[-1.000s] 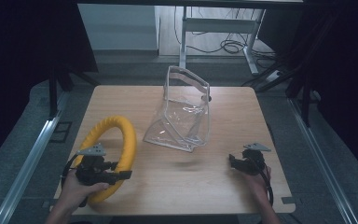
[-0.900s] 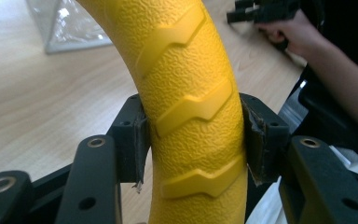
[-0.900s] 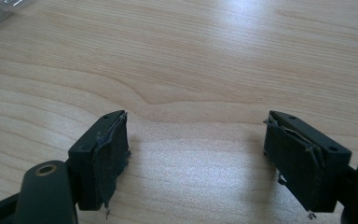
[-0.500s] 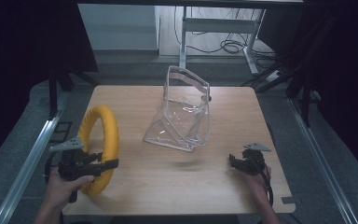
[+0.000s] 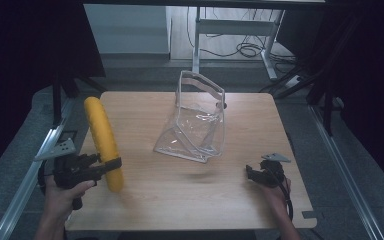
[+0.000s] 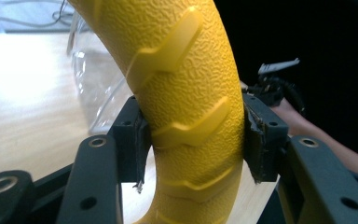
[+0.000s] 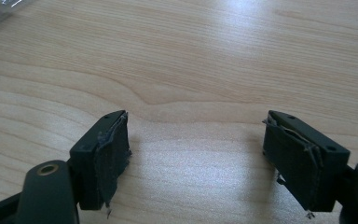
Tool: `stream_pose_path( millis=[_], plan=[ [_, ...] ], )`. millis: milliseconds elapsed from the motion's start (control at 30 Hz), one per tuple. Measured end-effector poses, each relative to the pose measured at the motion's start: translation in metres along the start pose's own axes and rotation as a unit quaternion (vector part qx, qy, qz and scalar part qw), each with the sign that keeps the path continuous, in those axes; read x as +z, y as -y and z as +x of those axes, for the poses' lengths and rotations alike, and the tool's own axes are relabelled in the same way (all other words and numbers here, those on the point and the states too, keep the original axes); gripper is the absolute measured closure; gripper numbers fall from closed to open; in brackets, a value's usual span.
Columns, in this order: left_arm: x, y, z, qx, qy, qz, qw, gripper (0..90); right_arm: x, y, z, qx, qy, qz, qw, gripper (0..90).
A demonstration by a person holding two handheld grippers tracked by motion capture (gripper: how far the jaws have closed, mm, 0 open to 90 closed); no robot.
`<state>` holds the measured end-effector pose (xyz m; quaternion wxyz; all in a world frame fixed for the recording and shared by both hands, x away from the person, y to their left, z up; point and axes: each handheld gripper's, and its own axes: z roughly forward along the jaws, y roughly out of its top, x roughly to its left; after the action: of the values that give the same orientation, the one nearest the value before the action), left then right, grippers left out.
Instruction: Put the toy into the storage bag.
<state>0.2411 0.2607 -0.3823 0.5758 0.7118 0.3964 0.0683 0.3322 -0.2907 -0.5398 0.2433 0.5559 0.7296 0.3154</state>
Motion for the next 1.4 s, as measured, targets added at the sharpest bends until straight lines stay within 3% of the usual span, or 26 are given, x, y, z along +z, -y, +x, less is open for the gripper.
stream_pose_path(
  millis=[433, 700, 933, 1200, 1400],
  plan=[
    [0.018, -0.023, -0.013, -0.001, 0.021, -0.059, 0.998, 48.8, 0.0, 0.0, 0.0, 0.001, -0.001, 0.0, 1.0, 22.5],
    [0.039, -0.035, -0.031, 0.019, 0.002, -0.086, 0.9961, 48.7, 0.0, 0.0, 0.0, 0.0, 0.0, 0.0, 1.0, 22.6],
    [0.061, -0.045, -0.043, 0.029, 0.018, -0.106, 0.9938, 48.7, 0.0, 0.0, 0.0, 0.002, -0.001, 0.0, 1.0, 22.6],
    [0.073, -0.051, -0.048, 0.034, 0.013, -0.114, 0.9929, 48.7, 0.0, 0.0, 0.0, 0.003, -0.002, 0.0, 1.0, 22.6],
    [0.078, -0.056, -0.051, 0.038, -0.003, -0.133, 0.9904, 48.7, 0.0, 0.0, 0.0, 0.002, -0.001, 0.0, 1.0, 22.6]
  ],
)
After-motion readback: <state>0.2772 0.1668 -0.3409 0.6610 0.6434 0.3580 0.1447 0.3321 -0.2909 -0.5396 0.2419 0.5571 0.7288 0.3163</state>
